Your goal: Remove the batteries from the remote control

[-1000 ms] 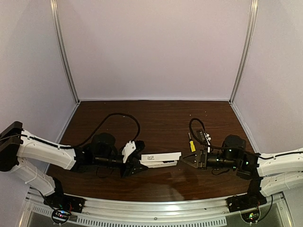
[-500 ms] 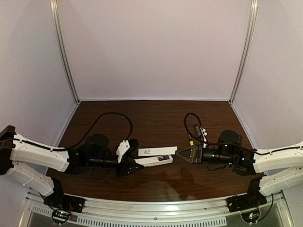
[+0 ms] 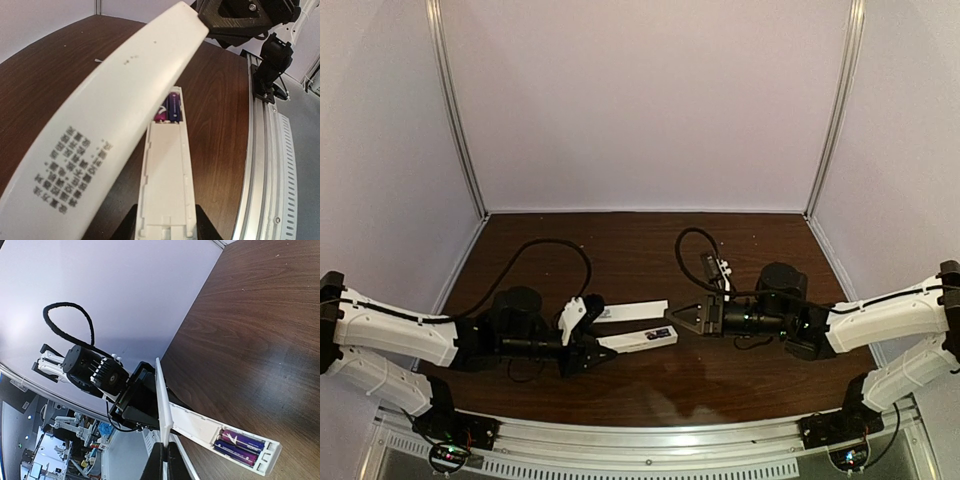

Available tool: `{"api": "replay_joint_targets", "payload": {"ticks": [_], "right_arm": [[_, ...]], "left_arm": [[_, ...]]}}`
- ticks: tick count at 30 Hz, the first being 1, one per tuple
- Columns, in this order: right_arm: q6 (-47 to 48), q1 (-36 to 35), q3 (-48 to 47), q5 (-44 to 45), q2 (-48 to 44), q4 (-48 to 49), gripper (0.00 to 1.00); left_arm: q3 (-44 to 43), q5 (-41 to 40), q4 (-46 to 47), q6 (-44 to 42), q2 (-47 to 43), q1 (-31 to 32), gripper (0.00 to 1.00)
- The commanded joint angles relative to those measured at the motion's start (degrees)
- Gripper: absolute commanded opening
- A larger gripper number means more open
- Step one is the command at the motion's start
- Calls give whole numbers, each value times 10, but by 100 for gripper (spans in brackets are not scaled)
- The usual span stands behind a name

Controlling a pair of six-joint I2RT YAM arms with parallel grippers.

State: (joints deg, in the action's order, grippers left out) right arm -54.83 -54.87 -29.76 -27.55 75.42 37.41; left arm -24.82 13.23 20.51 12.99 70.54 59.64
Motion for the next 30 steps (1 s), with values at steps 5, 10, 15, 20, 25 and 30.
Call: {"api": "replay_joint_targets", "payload": {"ticks": [5, 10, 15, 20, 25, 30], "right_arm": [[-33, -1, -28, -27, 28, 63, 0], [-26, -1, -40, 8, 24, 48, 0], [-15, -1, -55, 40, 21, 32, 0], [55, -1, -93, 138, 8, -82, 0], [148, -1, -117, 275, -6, -198, 0], [241, -1, -119, 384, -2, -240, 0]], "left_arm": [[10, 4, 23, 3, -17, 2, 0], [13, 7, 27, 3, -22, 2, 0], [11, 8, 27, 2, -20, 2, 0], [13, 9, 27, 3, -29, 2, 0], [16, 9, 24, 8, -45, 2, 0], [19, -3, 16, 14, -65, 2, 0]]}}
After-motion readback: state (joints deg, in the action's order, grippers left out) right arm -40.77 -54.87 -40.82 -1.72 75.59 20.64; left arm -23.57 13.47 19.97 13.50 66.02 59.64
